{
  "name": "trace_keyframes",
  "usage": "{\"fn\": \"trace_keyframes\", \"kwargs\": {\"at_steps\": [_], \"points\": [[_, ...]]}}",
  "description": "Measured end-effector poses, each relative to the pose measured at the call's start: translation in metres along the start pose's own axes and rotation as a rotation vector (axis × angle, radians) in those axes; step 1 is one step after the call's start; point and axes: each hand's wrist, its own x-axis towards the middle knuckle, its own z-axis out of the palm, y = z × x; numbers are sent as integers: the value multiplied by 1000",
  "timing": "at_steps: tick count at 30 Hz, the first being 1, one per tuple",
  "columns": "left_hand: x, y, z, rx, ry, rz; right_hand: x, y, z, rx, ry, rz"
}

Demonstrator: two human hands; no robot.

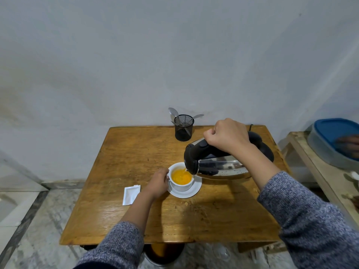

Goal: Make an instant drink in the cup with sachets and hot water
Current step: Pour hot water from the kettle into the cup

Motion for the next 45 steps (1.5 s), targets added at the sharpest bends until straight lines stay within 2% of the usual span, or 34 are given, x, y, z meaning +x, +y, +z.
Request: {"fn": "trace_keyframes", "kwargs": {"at_steps": [29, 45], "points": [[3, -3, 1, -10, 9, 4, -2, -3, 2, -17, 2, -40], [4, -4, 3, 2, 18, -2, -8, 8, 2, 13, -10, 4]]}}
